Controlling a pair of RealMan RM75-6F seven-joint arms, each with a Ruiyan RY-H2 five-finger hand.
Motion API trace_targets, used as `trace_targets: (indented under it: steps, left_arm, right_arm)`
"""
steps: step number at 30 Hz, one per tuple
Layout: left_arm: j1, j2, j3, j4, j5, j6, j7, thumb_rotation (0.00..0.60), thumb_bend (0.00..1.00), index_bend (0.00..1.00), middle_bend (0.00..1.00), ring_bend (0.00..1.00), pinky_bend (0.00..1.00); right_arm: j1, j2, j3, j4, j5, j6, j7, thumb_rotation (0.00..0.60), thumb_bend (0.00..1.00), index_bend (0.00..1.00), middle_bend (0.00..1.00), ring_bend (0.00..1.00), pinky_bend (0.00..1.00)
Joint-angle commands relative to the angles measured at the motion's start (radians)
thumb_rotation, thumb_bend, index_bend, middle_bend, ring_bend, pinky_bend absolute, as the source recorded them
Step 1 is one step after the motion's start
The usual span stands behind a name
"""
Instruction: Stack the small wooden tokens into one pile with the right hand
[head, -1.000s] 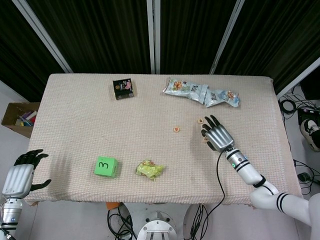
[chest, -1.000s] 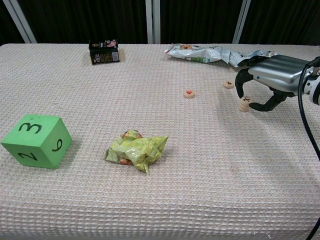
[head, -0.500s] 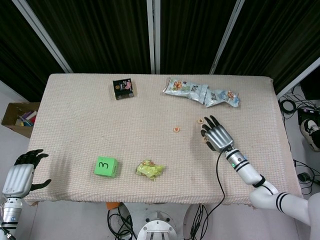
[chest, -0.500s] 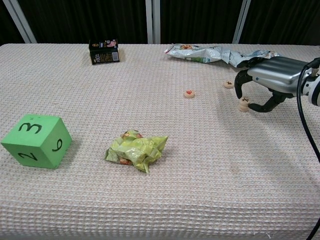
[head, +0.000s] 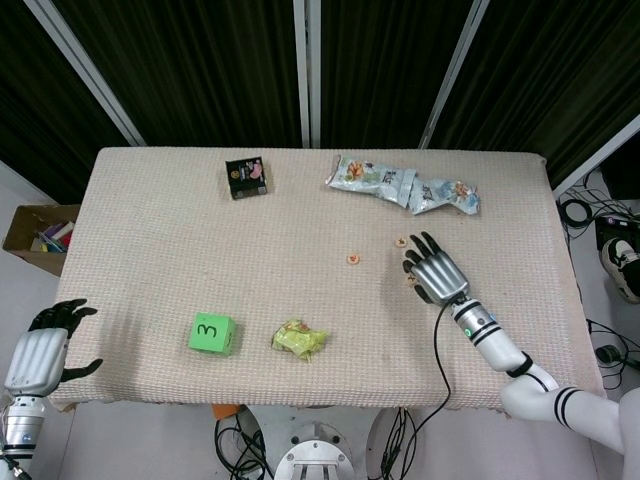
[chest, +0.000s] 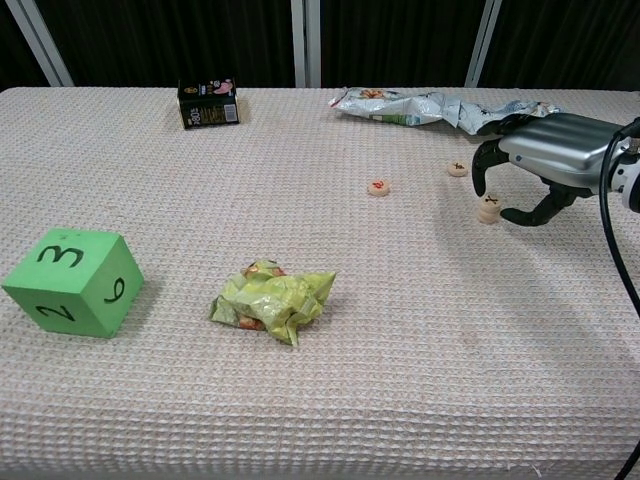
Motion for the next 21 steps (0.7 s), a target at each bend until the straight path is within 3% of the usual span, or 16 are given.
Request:
trace_targets:
  steps: [1, 4, 11, 16, 21]
  left_arm:
    - [0.0, 0.001, -0.001, 0.0, -0.001, 0.0, 0.0, 0.6, 0.0, 0.27, 0.15, 0.12, 0.17]
    - [0.002, 0.003, 0.0, 0.0, 0.0, 0.003, -0.002, 0.6, 0.0, 0.27, 0.15, 0.12, 0.17]
    - [0.004, 0.001, -0.002, 0.006, -0.004, 0.005, -0.011, 0.6, 0.0, 0.27, 0.15, 0.12, 0.17]
    - [0.002, -0.002, 0.0, 0.005, 0.007, 0.008, -0.007, 0.6, 0.0, 0.27, 0.15, 0.12, 0.17]
    - [0.002, -0.001, -0.003, 0.008, -0.006, 0.001, -0.009, 0.6, 0.0, 0.27, 0.15, 0.12, 0.17]
  right_arm:
    - [0.002, 0.005, 0.007, -0.009, 0.0, 0.005, 0.01, 0.6, 0.25, 0.36, 0.25, 0.01, 0.01]
    - [0.011, 0.032, 0.013, -0.043, -0.008, -0.002, 0.026, 0.6, 0.18, 0.32, 0.23, 0.01, 0.0]
    - [0.08, 0.069, 0.08, -0.119, 0.018, -0.047, -0.002, 0.6, 0.2, 0.31, 0.23, 0.0, 0.0]
    - [0.197, -0.02, 0.138, -0.04, 0.129, -0.198, -0.1, 0.6, 0.23, 0.34, 0.24, 0.0, 0.0]
    - [0.268, -0.124, 0.152, 0.077, 0.197, -0.268, -0.154, 0.6, 0.25, 0.35, 0.24, 0.0, 0.0]
